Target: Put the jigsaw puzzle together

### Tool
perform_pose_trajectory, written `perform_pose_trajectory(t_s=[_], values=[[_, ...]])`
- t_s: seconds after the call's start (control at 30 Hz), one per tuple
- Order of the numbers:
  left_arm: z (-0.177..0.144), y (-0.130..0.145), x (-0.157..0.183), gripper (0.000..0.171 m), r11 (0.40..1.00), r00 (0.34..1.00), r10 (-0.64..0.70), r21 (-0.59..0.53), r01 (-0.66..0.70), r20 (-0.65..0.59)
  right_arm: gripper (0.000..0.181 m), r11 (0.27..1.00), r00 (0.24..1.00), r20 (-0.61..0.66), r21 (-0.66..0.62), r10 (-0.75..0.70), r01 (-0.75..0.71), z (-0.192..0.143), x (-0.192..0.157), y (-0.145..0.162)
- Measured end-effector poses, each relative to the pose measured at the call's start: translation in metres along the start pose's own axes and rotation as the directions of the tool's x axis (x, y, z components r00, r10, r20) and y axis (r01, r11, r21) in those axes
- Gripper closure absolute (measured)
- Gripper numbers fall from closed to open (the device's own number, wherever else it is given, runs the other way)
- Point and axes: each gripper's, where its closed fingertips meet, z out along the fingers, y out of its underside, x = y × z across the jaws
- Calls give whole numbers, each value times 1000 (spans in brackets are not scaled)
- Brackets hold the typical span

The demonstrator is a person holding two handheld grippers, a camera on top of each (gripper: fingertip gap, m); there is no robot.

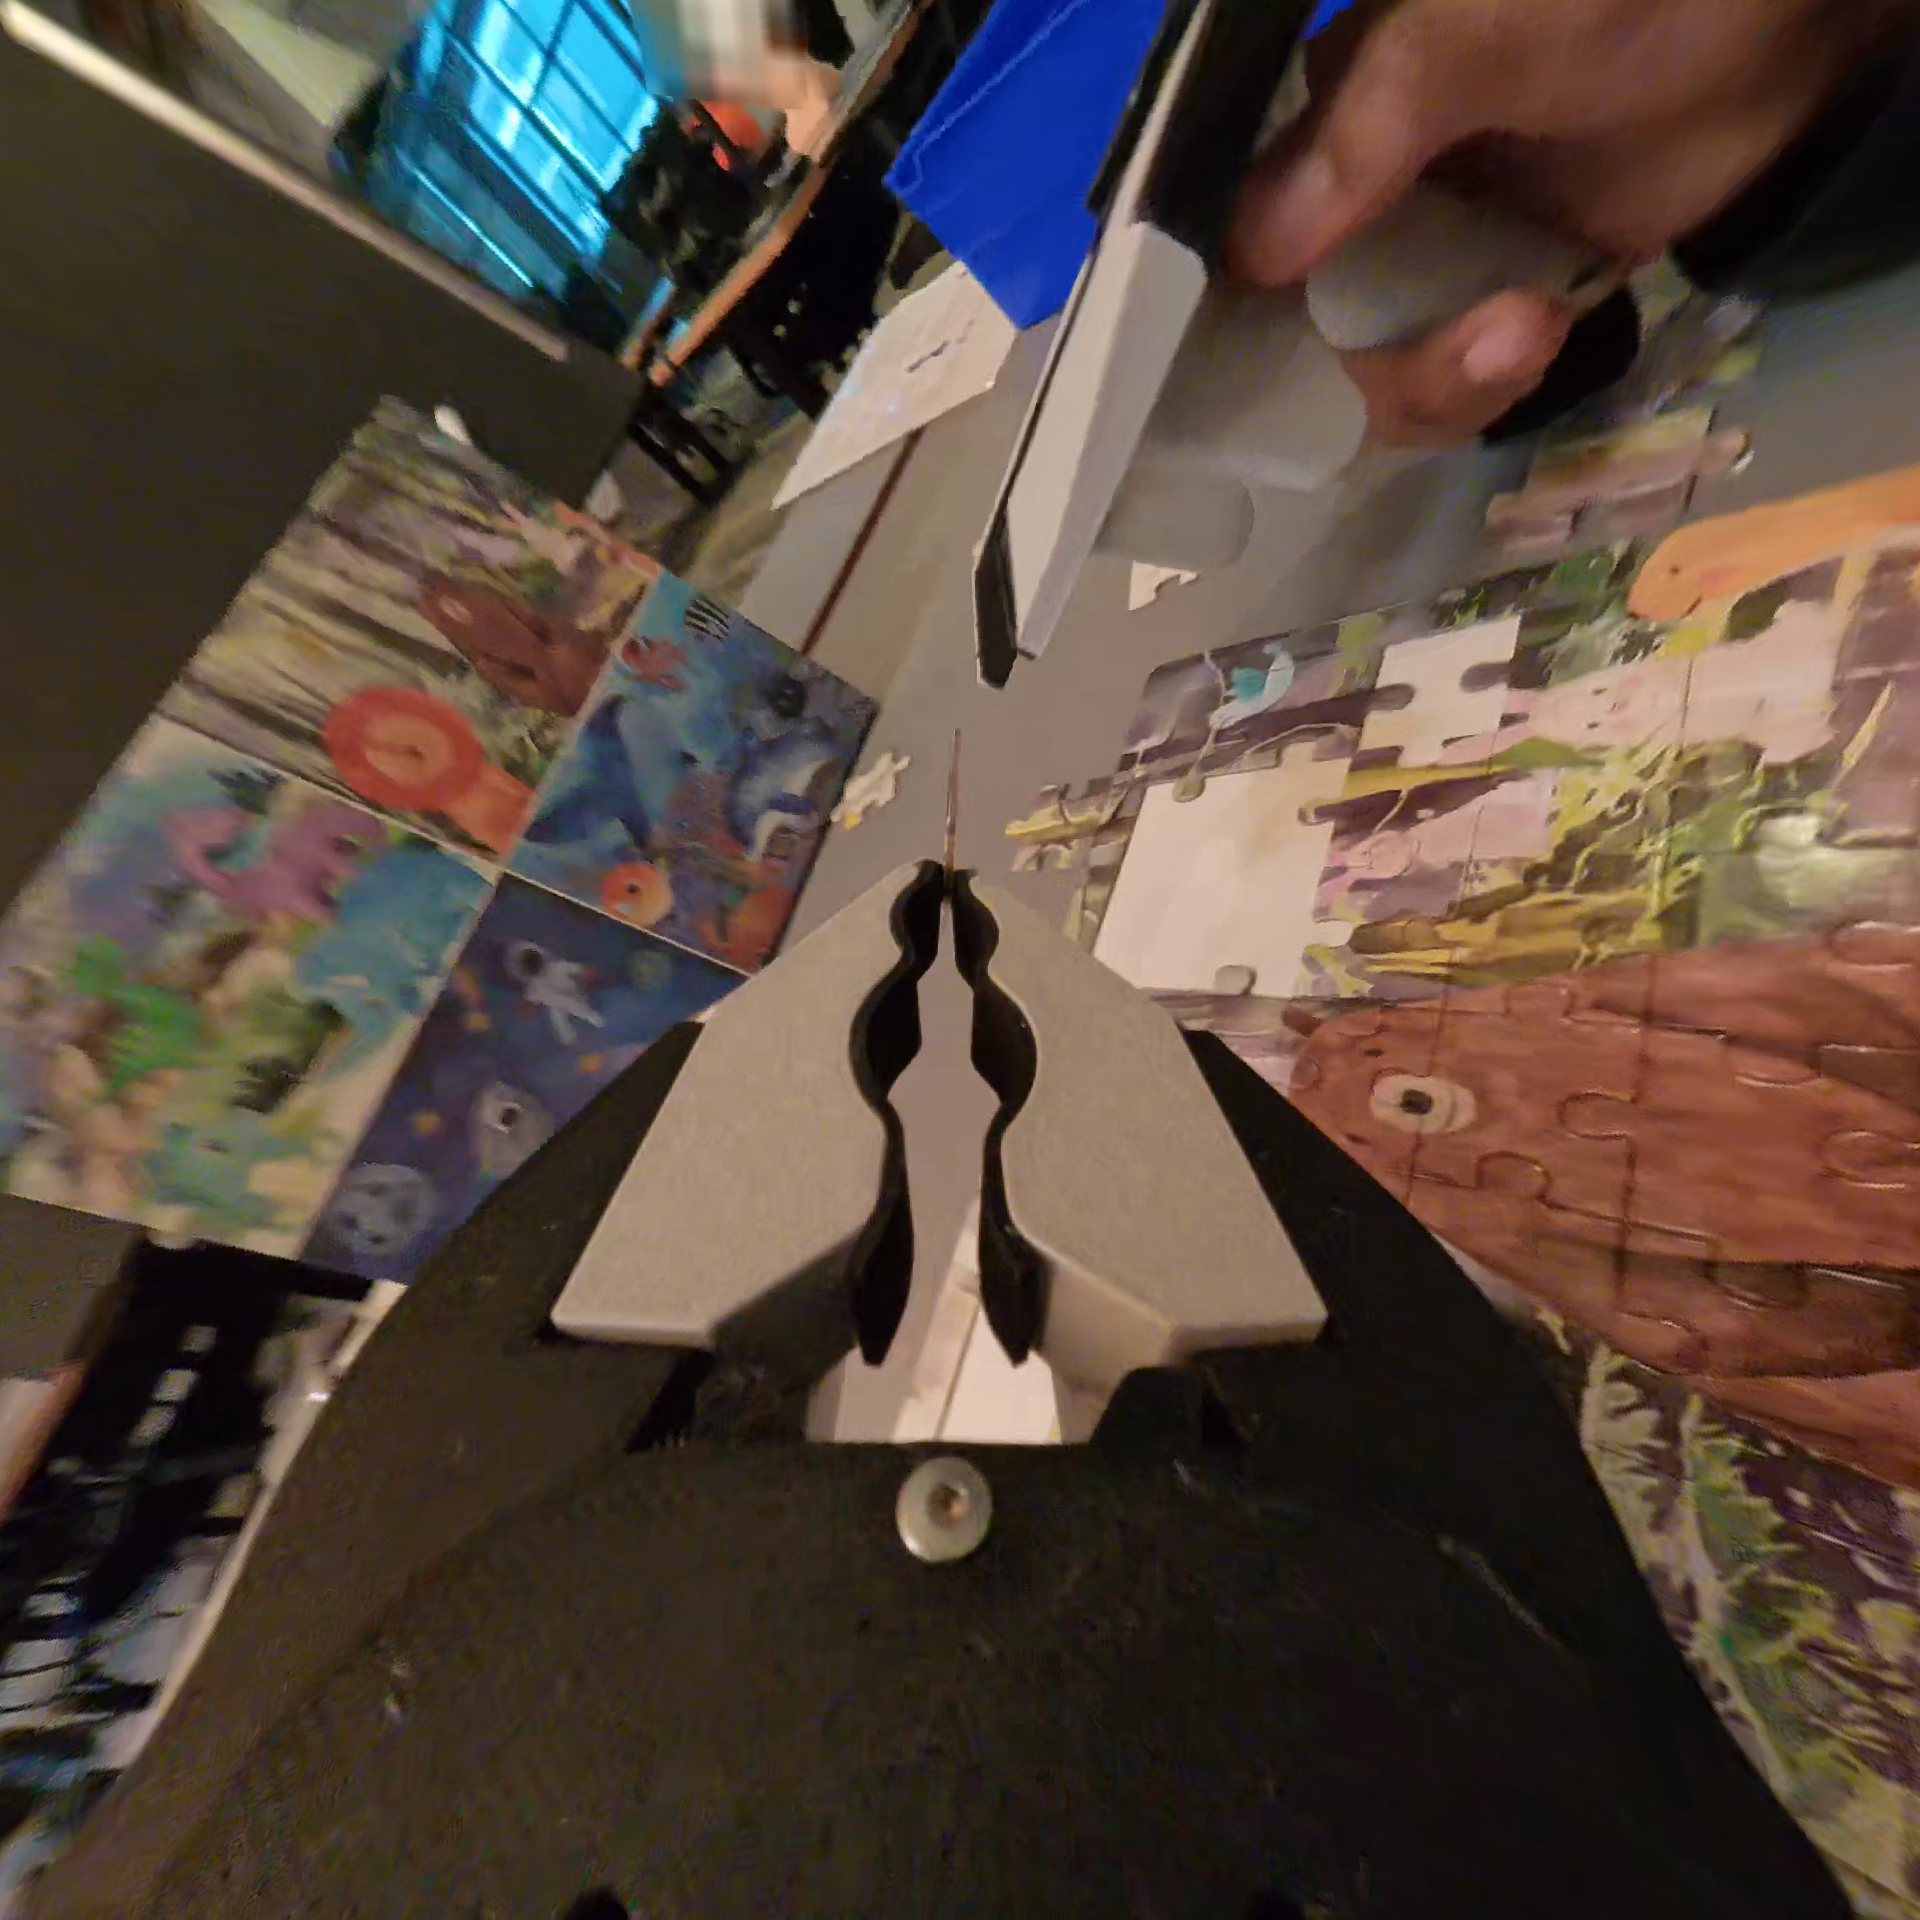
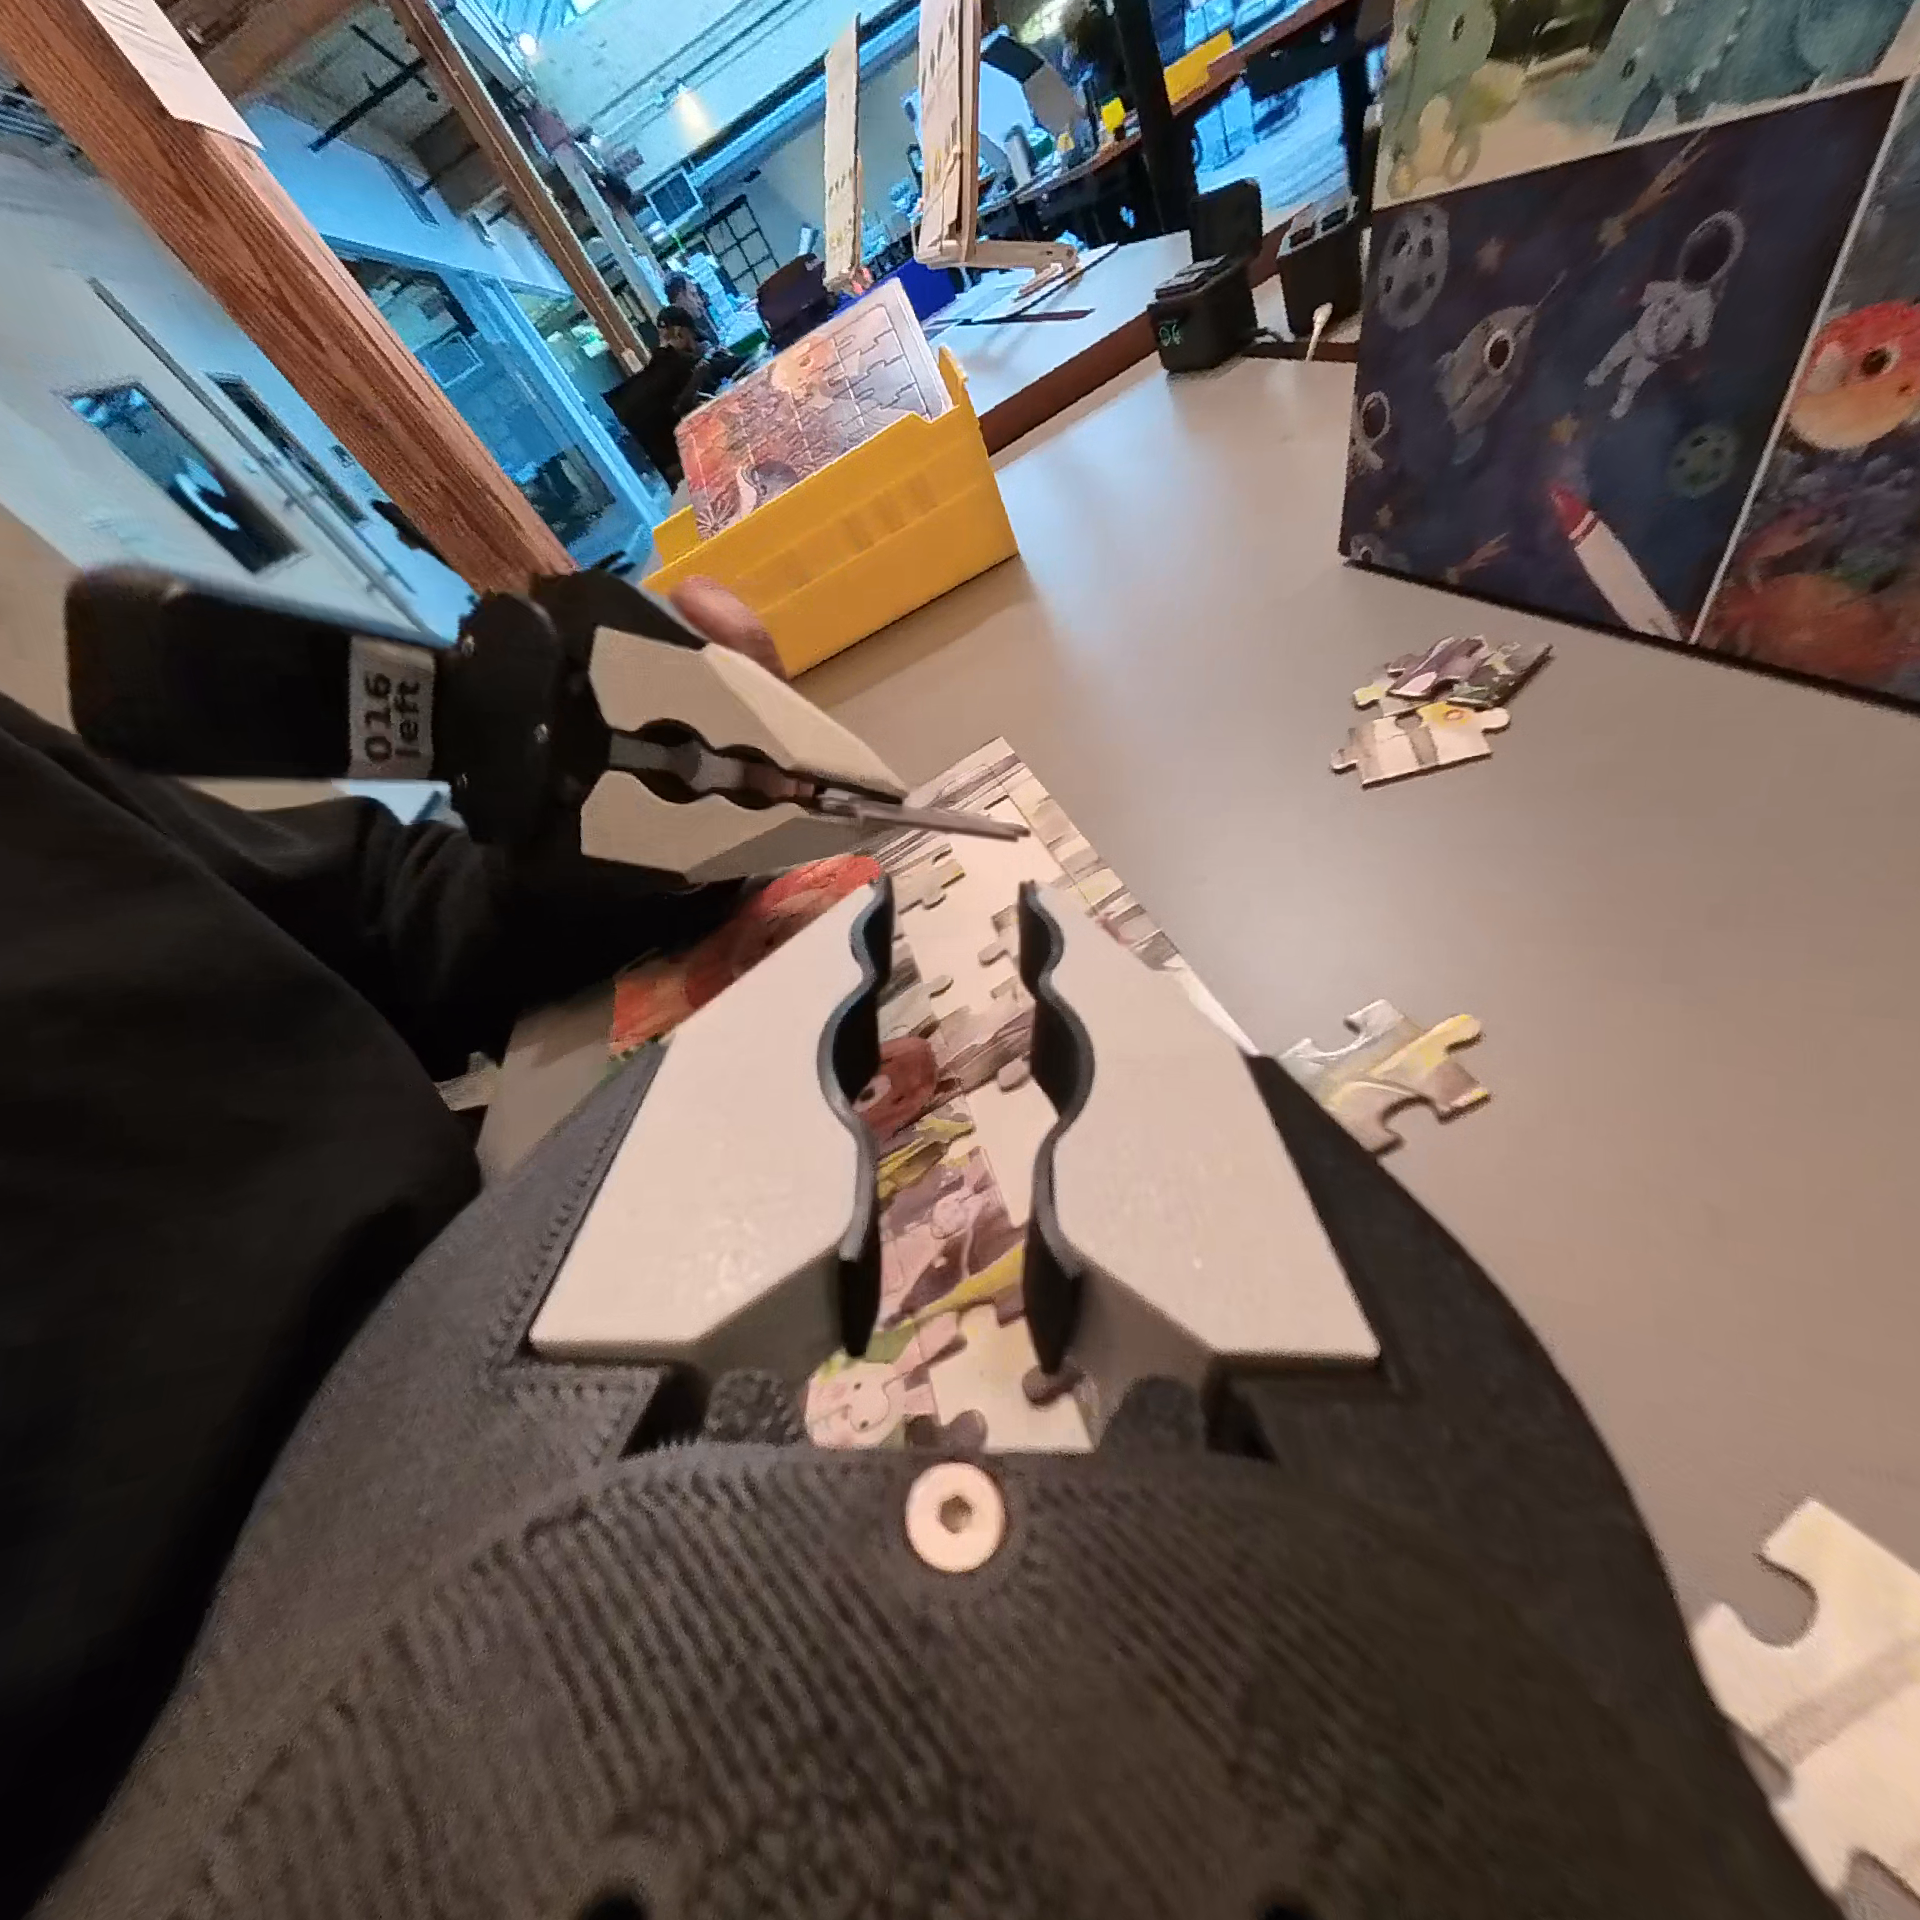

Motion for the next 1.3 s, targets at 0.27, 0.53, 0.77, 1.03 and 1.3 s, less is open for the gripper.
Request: perform_pose_trajectory(t_s=[0.27,0.53,0.77,1.03,1.3], values=[[-4,-8,3,171,951,941,310,-46,-307,133,161,987,972,187,54,141,-153,-4,-18,-10],[-8,-20,13,171,872,851,487,-60,-485,199,166,974,948,234,16,217,-227,3,-24,-4],[-7,-20,11,171,869,845,491,-55,-492,213,164,961,932,241,-21,272,-275,4,-23,1],[-4,-25,9,170,865,831,489,-22,-501,265,176,944,905,278,-24,322,-329,2,-26,-2],[-9,-26,-4,165,948,932,260,118,-296,251,181,938,905,264,9,333,-348,-10,-18,-9]])
